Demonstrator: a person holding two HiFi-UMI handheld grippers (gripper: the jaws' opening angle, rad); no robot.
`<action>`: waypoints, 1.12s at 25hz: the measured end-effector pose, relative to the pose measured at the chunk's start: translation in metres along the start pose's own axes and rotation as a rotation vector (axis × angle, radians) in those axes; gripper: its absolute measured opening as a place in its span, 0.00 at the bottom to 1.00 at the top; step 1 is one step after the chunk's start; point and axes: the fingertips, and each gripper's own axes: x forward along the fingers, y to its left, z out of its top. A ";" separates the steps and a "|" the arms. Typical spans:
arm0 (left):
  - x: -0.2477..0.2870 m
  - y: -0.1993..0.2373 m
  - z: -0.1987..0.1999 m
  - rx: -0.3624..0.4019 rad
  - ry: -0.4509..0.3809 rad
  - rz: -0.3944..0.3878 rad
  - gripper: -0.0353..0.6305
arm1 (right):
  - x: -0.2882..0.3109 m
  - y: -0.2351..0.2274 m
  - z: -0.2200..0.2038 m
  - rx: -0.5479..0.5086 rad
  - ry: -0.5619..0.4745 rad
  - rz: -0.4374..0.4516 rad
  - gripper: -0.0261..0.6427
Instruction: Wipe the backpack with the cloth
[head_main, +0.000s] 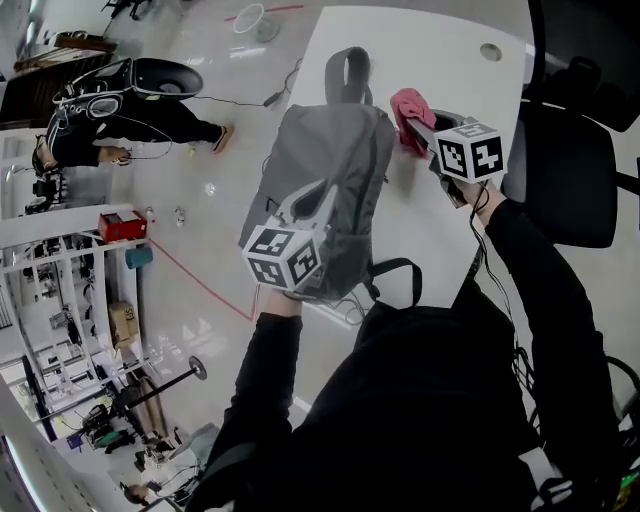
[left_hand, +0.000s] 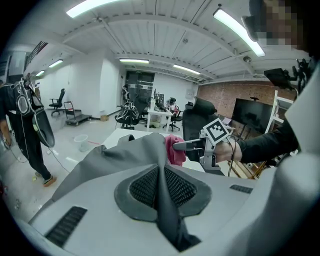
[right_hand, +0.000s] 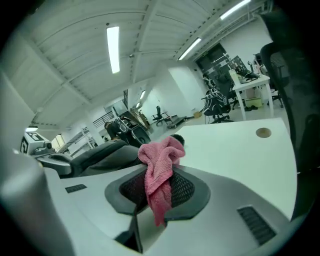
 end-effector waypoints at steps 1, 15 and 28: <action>0.000 0.000 0.000 -0.001 0.000 0.000 0.13 | 0.003 0.005 -0.008 -0.012 0.024 0.025 0.18; 0.003 0.005 0.001 -0.006 -0.001 0.006 0.13 | -0.067 0.245 -0.219 -0.155 0.415 0.670 0.18; 0.018 0.003 0.008 -0.006 0.002 0.044 0.13 | -0.093 0.301 -0.243 -0.273 0.516 0.945 0.18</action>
